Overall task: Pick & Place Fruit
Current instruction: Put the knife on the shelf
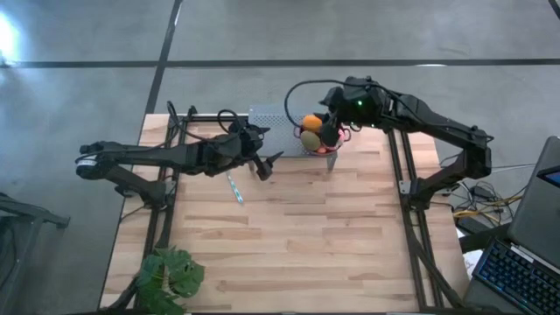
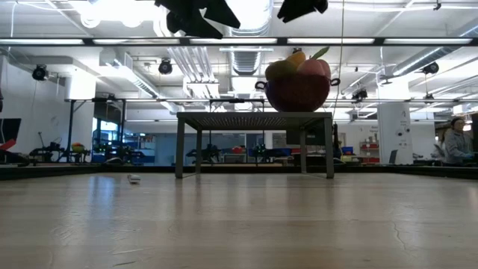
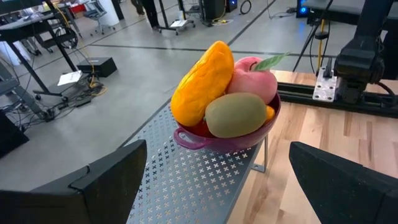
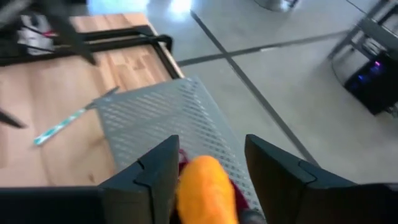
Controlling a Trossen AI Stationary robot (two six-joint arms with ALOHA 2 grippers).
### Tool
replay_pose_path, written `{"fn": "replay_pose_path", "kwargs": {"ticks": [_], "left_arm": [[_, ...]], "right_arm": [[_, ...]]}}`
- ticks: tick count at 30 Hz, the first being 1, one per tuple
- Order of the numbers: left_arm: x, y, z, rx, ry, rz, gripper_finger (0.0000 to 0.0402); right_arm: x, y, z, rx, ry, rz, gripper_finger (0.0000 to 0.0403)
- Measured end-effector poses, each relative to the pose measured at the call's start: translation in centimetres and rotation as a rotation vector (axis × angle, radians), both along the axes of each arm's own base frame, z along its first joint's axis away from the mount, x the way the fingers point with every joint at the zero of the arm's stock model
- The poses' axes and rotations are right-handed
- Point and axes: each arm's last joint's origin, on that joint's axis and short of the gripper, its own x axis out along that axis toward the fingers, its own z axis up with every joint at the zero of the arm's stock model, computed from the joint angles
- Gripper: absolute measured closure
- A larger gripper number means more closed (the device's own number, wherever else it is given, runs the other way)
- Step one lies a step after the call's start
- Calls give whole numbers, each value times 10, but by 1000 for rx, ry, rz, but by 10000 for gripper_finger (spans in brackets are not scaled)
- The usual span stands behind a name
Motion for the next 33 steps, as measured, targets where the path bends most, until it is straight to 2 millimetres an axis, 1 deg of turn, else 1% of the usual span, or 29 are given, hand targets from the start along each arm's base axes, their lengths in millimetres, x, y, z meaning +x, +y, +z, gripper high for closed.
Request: {"fn": "replay_pose_path", "kwargs": {"ticks": [4,7,11,14,16,21,23,26,30,33], "left_arm": [[0,0,2,-4,-14,1,5],[0,0,1,27,13,-13,5],[-3,-4,3,24,11,-148,5],[-11,-7,7,25,-20,-256,5],[-19,-9,7,31,-75,-310,5],[-46,-12,-2,78,-213,-350,5],[-58,-12,-7,92,-257,-348,5],[-74,-13,-16,99,-277,-347,5],[-93,-14,-27,121,-282,-359,5],[-103,-16,-38,146,-273,-427,5]], "right_arm": [[3,16,0,-3,-20,56,256],[4,32,-3,-4,-43,105,286],[-6,57,-12,-23,-88,201,333],[-23,75,-23,-29,-118,267,367],[-36,85,-35,-19,-142,283,386],[-74,103,-68,-53,-184,241,391],[-89,106,-80,-50,-210,262,391],[-109,109,-96,-44,-260,294,394],[-130,107,-117,-25,-330,342,394],[-143,106,-130,-12,-399,401,394]]}}
